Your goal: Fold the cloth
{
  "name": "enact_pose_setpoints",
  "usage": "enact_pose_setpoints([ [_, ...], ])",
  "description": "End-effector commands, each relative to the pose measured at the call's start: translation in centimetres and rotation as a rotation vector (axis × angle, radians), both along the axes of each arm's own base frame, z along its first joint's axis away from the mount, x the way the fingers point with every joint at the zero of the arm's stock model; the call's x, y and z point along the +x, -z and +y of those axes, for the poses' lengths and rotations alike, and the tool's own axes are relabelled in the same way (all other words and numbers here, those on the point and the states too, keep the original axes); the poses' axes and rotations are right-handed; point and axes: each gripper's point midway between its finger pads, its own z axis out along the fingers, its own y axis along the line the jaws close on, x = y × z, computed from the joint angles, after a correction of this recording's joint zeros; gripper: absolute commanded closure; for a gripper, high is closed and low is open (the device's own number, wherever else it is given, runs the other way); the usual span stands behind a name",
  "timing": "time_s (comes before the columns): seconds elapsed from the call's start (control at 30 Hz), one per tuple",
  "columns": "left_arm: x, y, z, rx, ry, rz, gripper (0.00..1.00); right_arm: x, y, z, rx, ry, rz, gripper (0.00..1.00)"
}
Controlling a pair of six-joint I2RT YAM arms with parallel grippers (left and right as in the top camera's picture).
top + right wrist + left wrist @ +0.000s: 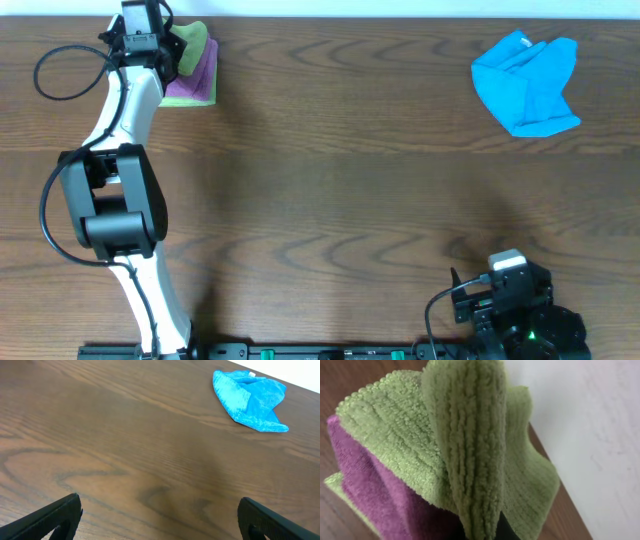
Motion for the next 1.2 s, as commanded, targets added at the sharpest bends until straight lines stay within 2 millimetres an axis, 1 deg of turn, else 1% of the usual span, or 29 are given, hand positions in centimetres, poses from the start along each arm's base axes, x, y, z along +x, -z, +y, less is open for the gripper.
enact_pose_setpoints([
  [0.0, 0.0, -2.4, 0.3, -0.002, -0.015, -0.033, 0.94, 0.0, 0.1, 0.0, -0.004, -0.004, 0.001, 0.01],
  [0.03, -0.2, -2.2, 0.4, -0.003, -0.017, -0.023, 0.91, 0.0, 0.1, 0.0, -0.004, -0.004, 0.001, 0.01],
  [0.1, -0.6, -1.8, 0.5, -0.005, -0.019, -0.001, 0.71, 0.0, 0.1, 0.0, -0.004, -0.004, 0.001, 0.01],
  [0.13, -0.7, -1.7, 0.5, -0.006, -0.018, 0.008, 0.55, 0.0, 0.1, 0.0, -0.004, -0.004, 0.001, 0.01],
  [0.17, -0.9, -1.5, 0.5, -0.006, -0.019, 0.018, 0.3, 0.0, 0.1, 0.0, -0.004, -0.004, 0.001, 0.01],
  [0.2, -1.0, -1.4, 0.5, -0.007, -0.019, 0.023, 0.14, 0.0, 0.1, 0.0, -0.004, -0.004, 0.001, 0.01],
  [0.23, -1.1, -1.4, 0.5, -0.008, -0.018, 0.026, 0.08, 0.0, 0.1, 0.0, -0.004, -0.004, 0.001, 0.01],
  [0.3, -1.1, -1.4, 0.4, -0.01, -0.016, 0.026, 0.06, 0.0, 0.1, 0.0, -0.004, -0.004, 0.001, 0.01],
  [0.33, -1.1, -1.4, 0.4, -0.011, -0.016, 0.026, 0.03, 0.0, 0.1, 0.0, -0.004, -0.004, 0.001, 0.01],
  [0.37, -1.1, -1.5, 0.4, -0.011, -0.016, 0.025, 0.02, 0.0, 0.1, 0.0, -0.004, -0.004, 0.001, 0.01],
  [0.43, -1.1, -1.7, 0.3, -0.02, -0.021, 0.021, 0.05, 0.0, 0.1, 0.0, -0.004, -0.004, 0.001, 0.01],
  [0.47, -1.3, -1.9, 0.3, -0.027, -0.028, 0.022, 0.05, 0.0, 0.1, 0.0, -0.004, -0.004, 0.001, 0.01],
  [0.57, -2.3, -3.0, 0.4, -0.051, -0.074, 0.032, 0.05, 0.0, 0.1, 0.0, -0.004, -0.004, 0.001, 0.01],
  [0.63, -3.9, -4.2, 0.8, -0.06, -0.126, 0.055, 0.05, 0.0, 0.1, 0.0, -0.004, -0.004, 0.001, 0.01],
  [0.77, -8.4, -6.6, 0.8, -0.037, -0.203, 0.145, 0.05, 0.0, 0.1, 0.0, -0.004, -0.004, 0.001, 0.01],
  [0.8, -8.9, -7.2, 0.6, -0.033, -0.197, 0.146, 0.05, 0.0, 0.1, 0.0, -0.004, -0.004, 0.001, 0.01],
  [0.83, -8.7, -7.7, 0.2, -0.025, -0.179, 0.131, 0.05, 0.0, 0.1, 0.0, -0.004, -0.004, 0.001, 0.01],
  [0.87, -7.6, -8.7, -0.5, -0.002, -0.12, 0.085, 0.05, 0.0, 0.1, 0.0, -0.004, -0.004, 0.001, 0.01],
  [0.97, -2.8, -12.0, -2.6, 0.066, 0.031, -0.125, 0.05, 0.0, 0.1, 0.0, -0.004, -0.004, 0.001, 0.01],
  [1.0, -1.3, -13.3, -3.0, 0.092, 0.058, -0.205, 0.05, 0.0, 0.1, 0.0, -0.004, -0.004, 0.001, 0.01],
  [1.03, 0.0, -14.1, -3.1, 0.107, 0.059, -0.271, 0.05, 0.0, 0.1, 0.0, -0.004, -0.004, 0.001, 0.01],
  [1.07, 1.2, -14.5, -3.0, 0.113, 0.051, -0.324, 0.05, 0.0, 0.1, 0.0, -0.004, -0.004, 0.001, 0.01],
  [1.1, 2.2, -14.4, -2.9, 0.106, 0.044, -0.364, 0.05, 0.0, 0.1, 0.0, -0.004, -0.004, 0.001, 0.01],
  [1.13, 3.2, -13.7, -2.5, 0.086, 0.034, -0.39, 0.05, 0.0, 0.1, 0.0, -0.004, -0.004, 0.001, 0.01],
  [1.17, 3.7, -12.6, -2.1, 0.064, 0.013, -0.391, 0.05, 0.0, 0.1, 0.0, -0.004, -0.004, 0.001, 0.01],
])
